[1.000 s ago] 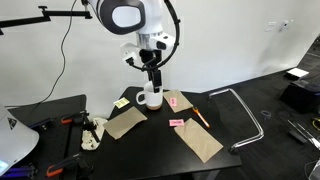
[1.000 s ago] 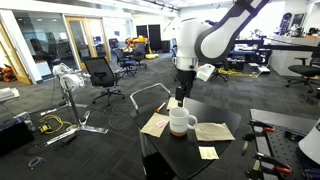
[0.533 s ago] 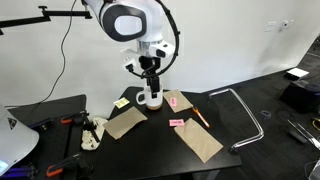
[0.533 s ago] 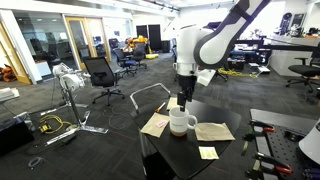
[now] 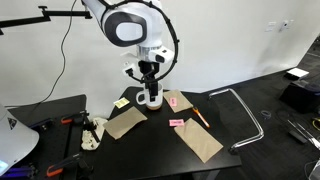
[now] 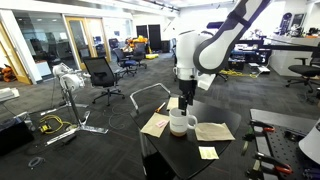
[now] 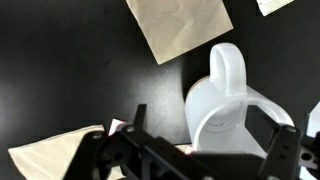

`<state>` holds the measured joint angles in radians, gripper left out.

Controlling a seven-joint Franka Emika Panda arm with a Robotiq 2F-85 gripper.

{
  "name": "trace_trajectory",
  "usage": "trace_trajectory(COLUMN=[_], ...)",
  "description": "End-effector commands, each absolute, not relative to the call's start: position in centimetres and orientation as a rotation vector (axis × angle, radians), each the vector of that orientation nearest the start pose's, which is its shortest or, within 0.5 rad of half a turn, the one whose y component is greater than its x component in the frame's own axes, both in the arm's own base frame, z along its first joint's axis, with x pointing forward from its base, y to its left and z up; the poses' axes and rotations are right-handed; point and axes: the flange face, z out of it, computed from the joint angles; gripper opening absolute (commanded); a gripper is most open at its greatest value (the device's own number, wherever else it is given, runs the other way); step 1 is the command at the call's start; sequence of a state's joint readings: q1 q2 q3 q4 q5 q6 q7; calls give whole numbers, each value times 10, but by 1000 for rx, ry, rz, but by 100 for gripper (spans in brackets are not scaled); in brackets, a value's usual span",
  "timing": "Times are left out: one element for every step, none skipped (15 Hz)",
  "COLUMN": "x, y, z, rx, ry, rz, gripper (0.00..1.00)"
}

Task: Move the white mug forward

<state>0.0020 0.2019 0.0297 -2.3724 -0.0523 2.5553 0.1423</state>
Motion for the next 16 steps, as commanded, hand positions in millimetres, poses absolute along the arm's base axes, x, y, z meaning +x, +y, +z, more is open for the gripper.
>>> trace_trajectory(x=[510,510,511,512,512,513,513,514,514,515,515,516,517,518,520,521], y=[19,19,18,18,18,18,18,18,18,18,18,19,19,20,20,21], z=[232,230,228,226,224,221,220,218,217,216,215,215,215,214,214,214], rx=[-3152,-3147,-3145,-3144,-3143,-3142,-3141,-3140,-3139,-3137,-3136,-3136,-3136,-3136,-3136,-3137], ry=[113,118,123,127,131,133,135,137,141,143,144,145,145,143,142,141], rz=[3,4,6,5,7,8,12,14,15,13,11,11,10,8,7,7], gripper=[100,100,100,100,100,100,100,100,75,74,68,58,51,42,36,27])
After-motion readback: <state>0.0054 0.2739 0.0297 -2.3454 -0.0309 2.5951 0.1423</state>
